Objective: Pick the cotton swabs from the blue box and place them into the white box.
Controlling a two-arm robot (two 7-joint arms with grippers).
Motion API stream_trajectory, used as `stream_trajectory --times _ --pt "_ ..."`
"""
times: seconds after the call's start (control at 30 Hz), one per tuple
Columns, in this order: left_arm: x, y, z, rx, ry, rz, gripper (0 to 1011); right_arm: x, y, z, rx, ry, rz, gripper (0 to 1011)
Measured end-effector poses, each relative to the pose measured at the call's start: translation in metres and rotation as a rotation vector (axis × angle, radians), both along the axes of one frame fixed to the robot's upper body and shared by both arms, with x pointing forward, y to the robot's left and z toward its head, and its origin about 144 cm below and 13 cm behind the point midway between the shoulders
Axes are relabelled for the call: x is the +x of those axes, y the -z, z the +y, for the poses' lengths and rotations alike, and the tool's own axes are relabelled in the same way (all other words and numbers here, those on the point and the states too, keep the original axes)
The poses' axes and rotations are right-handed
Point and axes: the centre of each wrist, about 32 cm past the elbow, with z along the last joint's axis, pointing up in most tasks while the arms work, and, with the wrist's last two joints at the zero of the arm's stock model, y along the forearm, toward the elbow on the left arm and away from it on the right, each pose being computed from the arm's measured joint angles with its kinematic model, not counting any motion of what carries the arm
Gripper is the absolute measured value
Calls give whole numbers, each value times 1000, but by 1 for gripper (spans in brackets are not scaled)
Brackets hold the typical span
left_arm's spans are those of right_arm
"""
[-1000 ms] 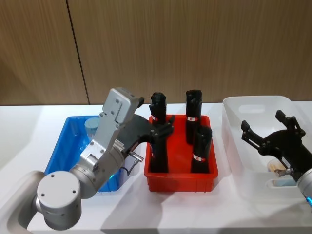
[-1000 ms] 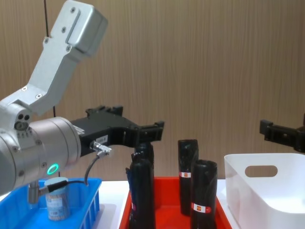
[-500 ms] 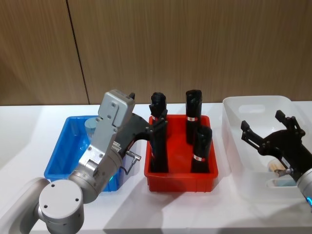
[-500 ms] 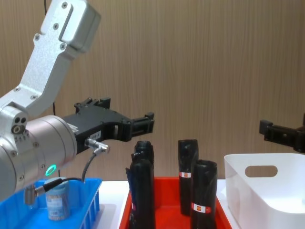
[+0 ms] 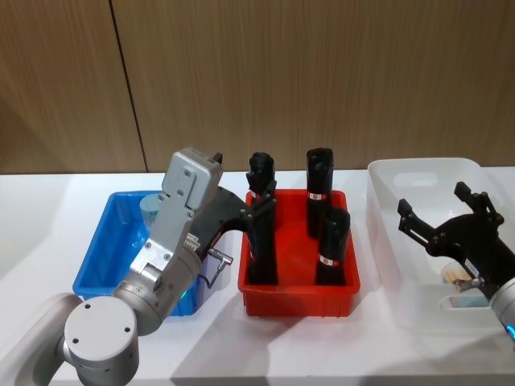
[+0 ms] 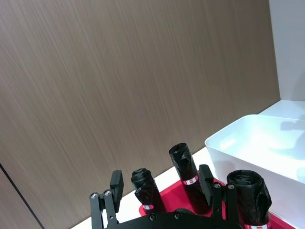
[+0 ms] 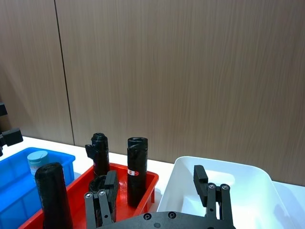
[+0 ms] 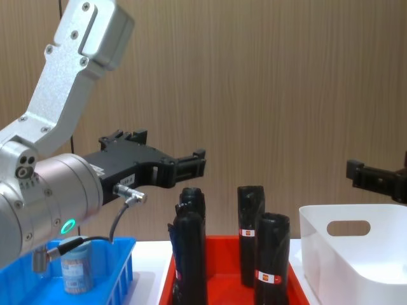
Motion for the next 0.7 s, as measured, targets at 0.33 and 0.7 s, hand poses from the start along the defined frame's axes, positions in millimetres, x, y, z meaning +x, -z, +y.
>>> stream_trajectory --times 0.33,0.7 --pt "0 0 0 0 -1 0 1004 1 -2 -1 -7 -35 20 1002" --pt "0 0 0 0 -1 1 1004 6 -12 -3 -16 -126 86 1002"
